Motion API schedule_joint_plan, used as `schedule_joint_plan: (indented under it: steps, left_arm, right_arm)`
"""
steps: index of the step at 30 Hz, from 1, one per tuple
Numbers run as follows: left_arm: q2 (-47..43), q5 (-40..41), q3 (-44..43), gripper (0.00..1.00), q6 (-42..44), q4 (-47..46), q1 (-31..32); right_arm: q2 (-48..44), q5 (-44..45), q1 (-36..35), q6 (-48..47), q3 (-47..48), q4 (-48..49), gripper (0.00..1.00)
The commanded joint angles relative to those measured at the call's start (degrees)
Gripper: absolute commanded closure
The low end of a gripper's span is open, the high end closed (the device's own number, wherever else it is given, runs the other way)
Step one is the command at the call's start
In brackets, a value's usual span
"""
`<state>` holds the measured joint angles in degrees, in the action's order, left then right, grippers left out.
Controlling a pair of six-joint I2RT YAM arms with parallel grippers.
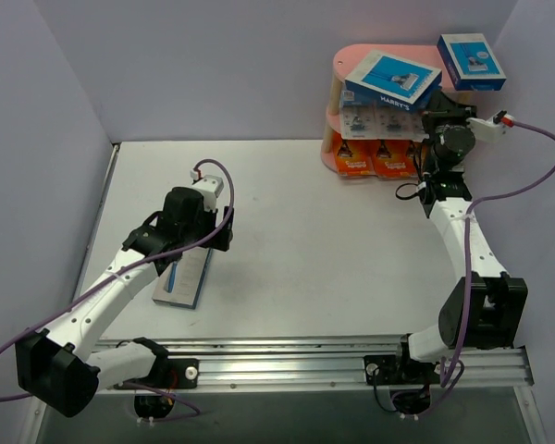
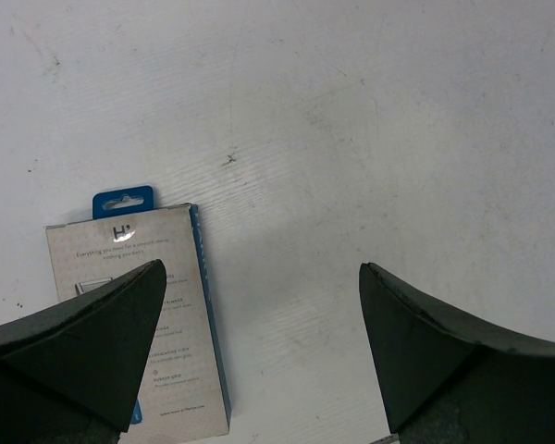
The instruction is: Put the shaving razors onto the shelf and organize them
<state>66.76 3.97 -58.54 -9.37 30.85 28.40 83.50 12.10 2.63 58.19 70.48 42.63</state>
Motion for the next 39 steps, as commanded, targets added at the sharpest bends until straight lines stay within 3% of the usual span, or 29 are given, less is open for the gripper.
schedule_joint_plan:
  steps: [1, 12, 28, 34, 39]
  left_arm:
    - [0.2, -1.1, -2.5, 0.06, 0.3, -1.1, 0.2]
    - [1.3, -1.3, -2.5, 0.06, 0.2, -1.1, 0.6]
    - [2.5, -1.7, -2.5, 0.06, 0.1, -1.1, 1.7]
    - [2.8, -1.6, -2.5, 0.06, 0.1, -1.1, 2.6]
    - [2.9, -1.6, -2.6, 0.06, 0.1, -1.1, 2.6]
  right_arm:
    - [-3.7, 8.6, -0.3, 2.4, -1.0, 6.4, 1.00]
    - [-2.6, 18.3, -2.3, 4.6, -2.1, 9.7, 1.00]
    - [-0.4, 39.1, -12.7, 0.4, -3.0, 12.3, 1.00]
    - [1.6, 41.0, -13.8, -0.2, -2.4, 13.2, 1.00]
    - [5.3, 37.4, -14.6, -2.0, 1.5, 12.8, 1.00]
